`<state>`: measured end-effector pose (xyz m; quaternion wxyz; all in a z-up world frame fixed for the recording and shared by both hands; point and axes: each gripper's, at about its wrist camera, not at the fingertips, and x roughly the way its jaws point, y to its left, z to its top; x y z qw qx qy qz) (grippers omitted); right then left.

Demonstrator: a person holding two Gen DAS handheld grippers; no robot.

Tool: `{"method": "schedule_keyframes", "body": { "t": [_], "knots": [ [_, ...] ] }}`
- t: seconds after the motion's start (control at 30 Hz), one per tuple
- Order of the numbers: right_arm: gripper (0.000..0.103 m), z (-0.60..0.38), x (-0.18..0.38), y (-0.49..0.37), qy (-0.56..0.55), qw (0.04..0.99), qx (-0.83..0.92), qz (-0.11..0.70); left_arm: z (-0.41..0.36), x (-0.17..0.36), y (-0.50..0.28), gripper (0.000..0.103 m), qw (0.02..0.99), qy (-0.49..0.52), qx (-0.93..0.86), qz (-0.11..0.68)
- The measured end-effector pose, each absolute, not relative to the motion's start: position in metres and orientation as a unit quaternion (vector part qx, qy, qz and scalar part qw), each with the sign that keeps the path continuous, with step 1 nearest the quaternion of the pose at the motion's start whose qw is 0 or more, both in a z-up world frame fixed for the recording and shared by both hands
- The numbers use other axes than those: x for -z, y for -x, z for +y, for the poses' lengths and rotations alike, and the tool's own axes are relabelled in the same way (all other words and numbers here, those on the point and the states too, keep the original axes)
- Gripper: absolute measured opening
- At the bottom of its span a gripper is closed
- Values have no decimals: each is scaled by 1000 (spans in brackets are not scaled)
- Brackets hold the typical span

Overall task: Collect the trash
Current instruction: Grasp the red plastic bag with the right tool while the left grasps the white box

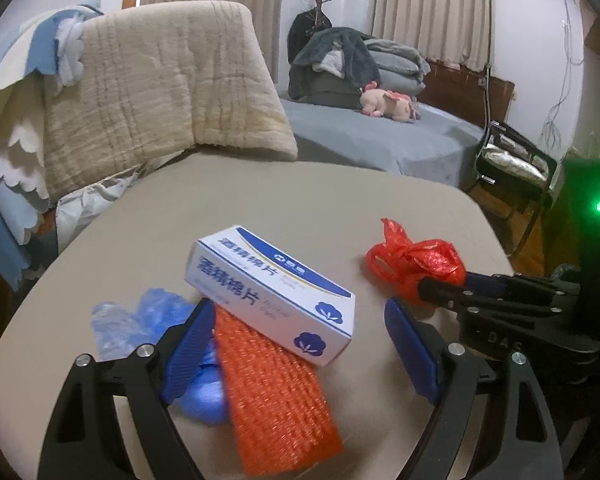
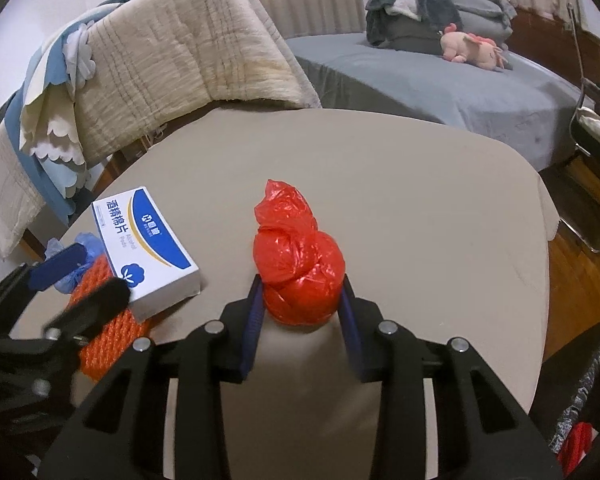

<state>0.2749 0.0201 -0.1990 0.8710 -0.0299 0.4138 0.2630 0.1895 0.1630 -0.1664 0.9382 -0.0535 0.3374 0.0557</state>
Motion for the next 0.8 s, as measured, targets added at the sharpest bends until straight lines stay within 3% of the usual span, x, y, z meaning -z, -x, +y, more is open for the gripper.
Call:
{"method": "schedule_keyframes", "body": {
  "t": [0.8],
  "knots": [
    [34,31,197,-272,35,869,-275,411,214,174,-175,85,925,76,-135,347]
  ]
}}
